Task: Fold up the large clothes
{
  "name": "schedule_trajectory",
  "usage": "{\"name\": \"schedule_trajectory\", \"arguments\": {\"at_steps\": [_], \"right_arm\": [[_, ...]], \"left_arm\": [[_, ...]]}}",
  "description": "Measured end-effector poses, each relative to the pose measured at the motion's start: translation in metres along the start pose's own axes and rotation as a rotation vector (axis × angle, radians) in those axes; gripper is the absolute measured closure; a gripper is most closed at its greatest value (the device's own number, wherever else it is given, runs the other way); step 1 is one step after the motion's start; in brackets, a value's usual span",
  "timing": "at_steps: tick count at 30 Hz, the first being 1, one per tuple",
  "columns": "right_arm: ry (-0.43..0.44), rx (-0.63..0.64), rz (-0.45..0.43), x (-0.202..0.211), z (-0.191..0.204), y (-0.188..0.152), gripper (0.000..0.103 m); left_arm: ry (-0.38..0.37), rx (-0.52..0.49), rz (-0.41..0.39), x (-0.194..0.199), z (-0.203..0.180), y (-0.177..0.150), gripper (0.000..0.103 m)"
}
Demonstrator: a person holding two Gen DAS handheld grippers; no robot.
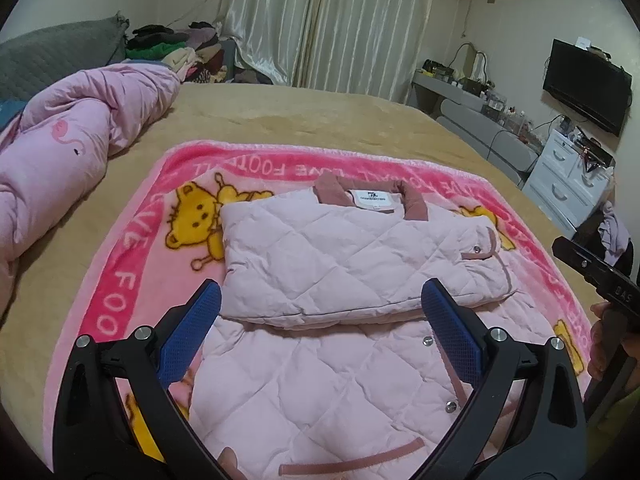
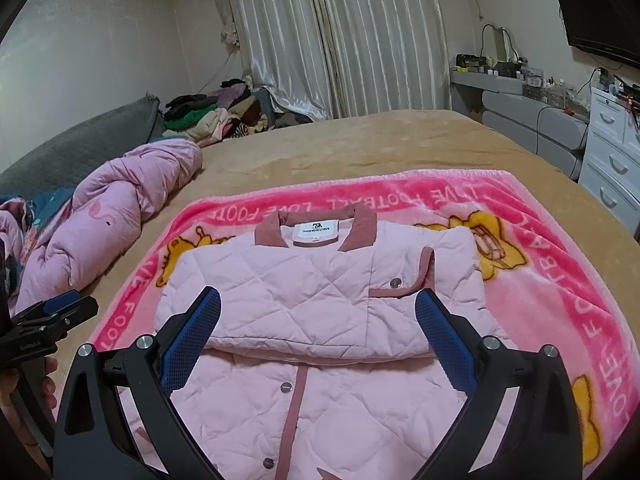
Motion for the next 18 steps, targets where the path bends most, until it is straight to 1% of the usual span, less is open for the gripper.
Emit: {"name": "schedule_trajectory", "arguments": {"at_steps": [9,12,15,18], "right_arm": [[0.028,0.007,-0.027,0.03,0.0,0.0,0.006],[0.036,0.004,-0.046,0.041,-0.002,0.0,0.006],[0.043,0.002,-0.063,0.052,-0.006,-0.001,0.006],[0.053,-0.004,-0.059,0.059,-0.009,-0.005,0.006]], "left_arm": [[0.007,-0.007,-0.046,0.031,-0.013,0.004,0.009],[-0.001,-0.005,-0.04,0.037,-0.021,-0.006,0.009],[0.003,-0.025,-0.035,0.044,-0.031,-0.014,0.009],[0.003,-0.023,-0.039,0.052,-0.037,-0.02,0.009]]}}
Point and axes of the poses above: each gripper's, at about its wrist camera, not at the fingertips, and x roughly against the way its jaws point, z to its left, y to its top, the point moved 10 cm from there along -x, roughly the way its jaws point, and after that the axes turned 10 degrees about -x, right-handed, at the moved point
